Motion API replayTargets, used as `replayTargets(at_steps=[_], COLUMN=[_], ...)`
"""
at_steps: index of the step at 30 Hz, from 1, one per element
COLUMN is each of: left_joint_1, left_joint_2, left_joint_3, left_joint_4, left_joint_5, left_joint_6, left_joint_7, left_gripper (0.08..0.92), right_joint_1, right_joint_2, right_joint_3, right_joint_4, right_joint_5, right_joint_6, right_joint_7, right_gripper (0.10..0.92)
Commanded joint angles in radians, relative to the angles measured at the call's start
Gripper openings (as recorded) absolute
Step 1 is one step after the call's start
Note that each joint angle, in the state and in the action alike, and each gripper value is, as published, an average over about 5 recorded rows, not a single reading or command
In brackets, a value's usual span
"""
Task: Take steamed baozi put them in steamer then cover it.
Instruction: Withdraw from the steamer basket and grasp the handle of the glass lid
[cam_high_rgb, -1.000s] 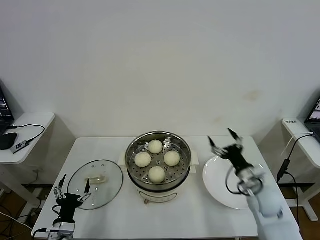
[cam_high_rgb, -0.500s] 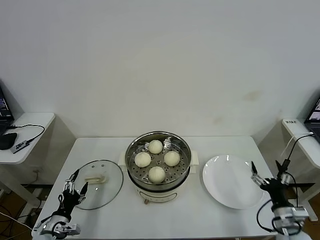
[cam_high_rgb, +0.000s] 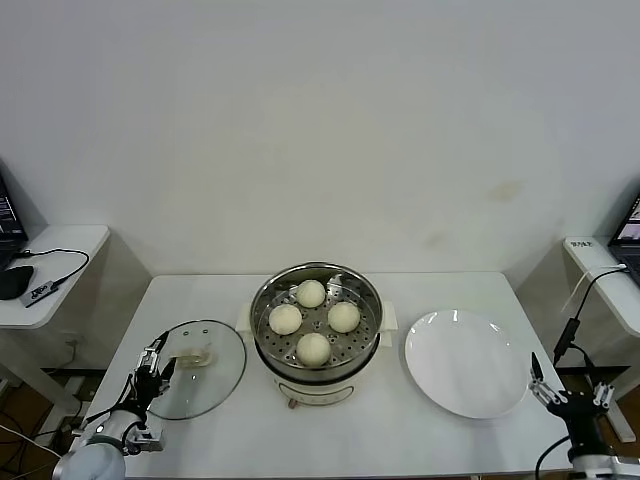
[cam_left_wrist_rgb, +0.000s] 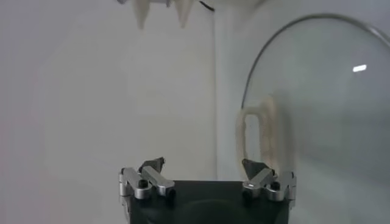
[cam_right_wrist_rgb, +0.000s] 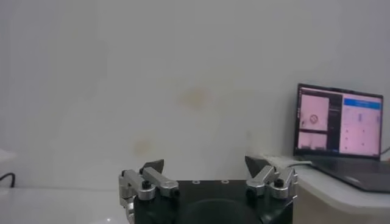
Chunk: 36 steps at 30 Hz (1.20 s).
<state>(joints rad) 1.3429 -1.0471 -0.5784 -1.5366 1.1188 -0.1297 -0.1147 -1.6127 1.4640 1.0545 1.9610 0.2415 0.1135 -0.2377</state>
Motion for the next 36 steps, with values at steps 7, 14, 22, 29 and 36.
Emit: replayTargets(at_steps=[7, 14, 22, 29, 36], left_joint_1=[-0.091, -0.155, -0.209, -0.216, -0.214], left_joint_2=[-0.005, -0.025, -0.043, -0.045, -0.047], left_joint_3=[0.034, 0.067, 0.083, 0.080, 0.081], left_joint_4=[0.066, 0.127, 0.199, 0.222, 0.219], left_joint_5=[0.057, 0.061, 0.061, 0.058, 0.056], left_joint_6=[0.000, 0.000, -0.001, -0.001, -0.003], left_joint_7=[0.022, 0.024, 0.016, 0.015, 0.026], left_gripper=[0.823, 0.823, 0.823, 0.814, 0.637], right_joint_1=[-0.033, -0.039, -0.038, -0.033, -0.031], right_joint_2=[0.034, 0.039, 0.045, 0.043, 0.043], right_joint_3=[0.021, 0.021, 0.016, 0.013, 0.004], right_joint_4=[-0.001, -0.004, -0.016, -0.027, -0.032], right_joint_5=[-0.011, -0.019, -0.029, -0.031, -0.035], right_joint_6=[0.009, 0.011, 0.015, 0.015, 0.015], right_joint_7=[-0.004, -0.007, -0.008, -0.009, -0.011], right_gripper=[0.823, 0.823, 0.823, 0.823, 0.823])
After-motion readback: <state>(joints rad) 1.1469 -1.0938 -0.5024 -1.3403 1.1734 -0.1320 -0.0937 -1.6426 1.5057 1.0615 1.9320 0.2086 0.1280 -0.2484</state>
